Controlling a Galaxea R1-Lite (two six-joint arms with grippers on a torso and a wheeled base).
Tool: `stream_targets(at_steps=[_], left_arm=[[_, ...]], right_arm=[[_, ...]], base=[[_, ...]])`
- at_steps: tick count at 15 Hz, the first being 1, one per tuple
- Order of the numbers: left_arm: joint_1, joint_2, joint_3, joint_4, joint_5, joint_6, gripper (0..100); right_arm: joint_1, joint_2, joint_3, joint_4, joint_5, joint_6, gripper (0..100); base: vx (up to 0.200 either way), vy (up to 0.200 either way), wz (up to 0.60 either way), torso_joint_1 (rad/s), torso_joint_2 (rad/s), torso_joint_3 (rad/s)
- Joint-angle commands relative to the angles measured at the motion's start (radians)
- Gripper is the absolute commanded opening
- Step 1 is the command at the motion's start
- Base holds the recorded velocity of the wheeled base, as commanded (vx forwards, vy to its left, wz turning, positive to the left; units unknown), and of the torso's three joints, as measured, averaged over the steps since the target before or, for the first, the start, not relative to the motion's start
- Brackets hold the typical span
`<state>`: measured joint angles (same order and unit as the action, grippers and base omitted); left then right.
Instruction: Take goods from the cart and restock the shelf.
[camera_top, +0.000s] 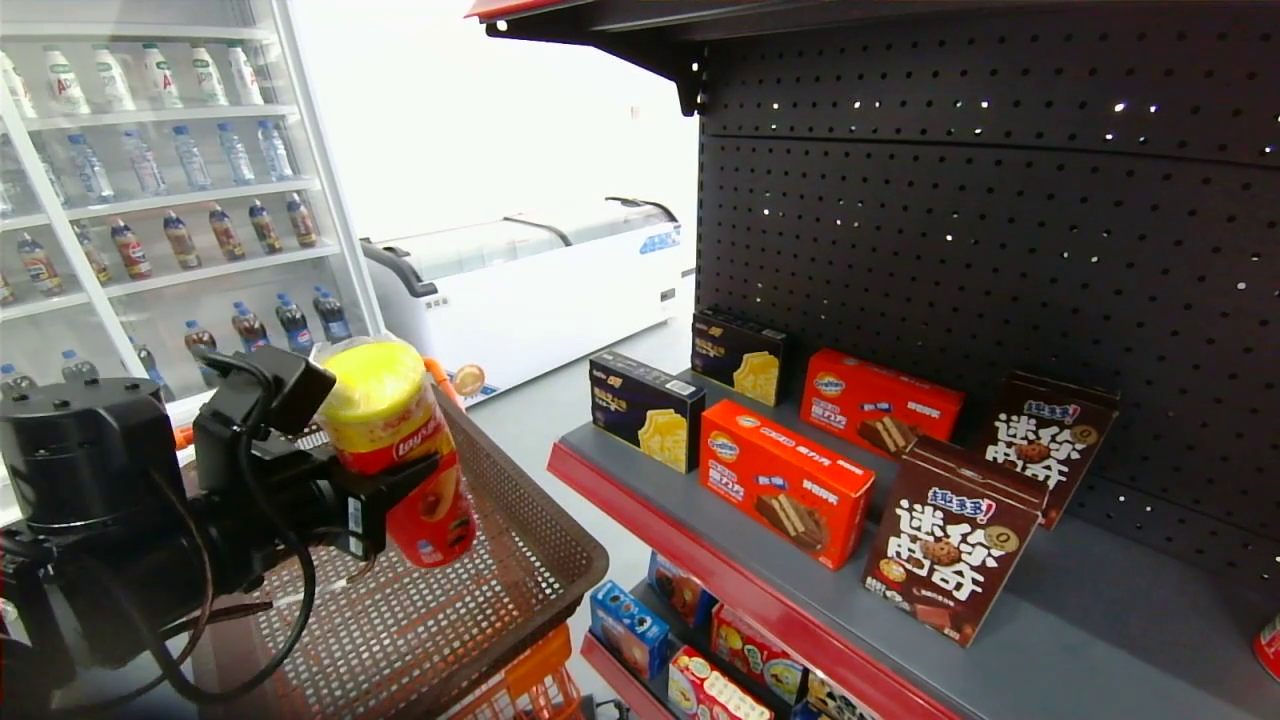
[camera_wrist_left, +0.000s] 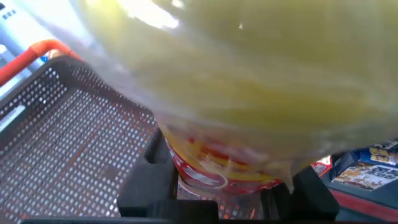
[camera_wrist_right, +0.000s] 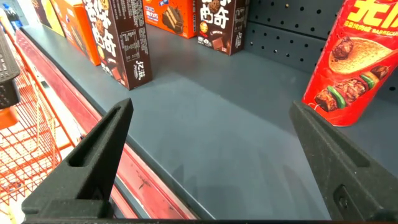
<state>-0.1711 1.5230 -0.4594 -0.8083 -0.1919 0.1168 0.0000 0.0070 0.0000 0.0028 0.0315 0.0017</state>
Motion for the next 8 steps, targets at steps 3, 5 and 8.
stream_targets(at_steps=[3, 5, 8], left_arm=[[-0.062, -0.001, -0.022, -0.002, -0.024, 0.004, 0], [-0.067, -0.004, -0.027, 0.000, -0.127, 0.006, 0], [-0.068, -0.021, -0.039, 0.000, -0.181, 0.020, 0]], right_arm=[[0.000, 0.001, 0.000, 0.000, 0.001, 0.000, 100], [0.000, 0.001, 0.000, 0.000, 0.001, 0.000, 100], [0.000, 0.001, 0.000, 0.000, 0.001, 0.000, 100]], base=[[0.000, 0.000, 0.00, 0.000, 0.00, 0.000], [0.000, 0.000, 0.00, 0.000, 0.00, 0.000], [0.000, 0.000, 0.00, 0.000, 0.00, 0.000]])
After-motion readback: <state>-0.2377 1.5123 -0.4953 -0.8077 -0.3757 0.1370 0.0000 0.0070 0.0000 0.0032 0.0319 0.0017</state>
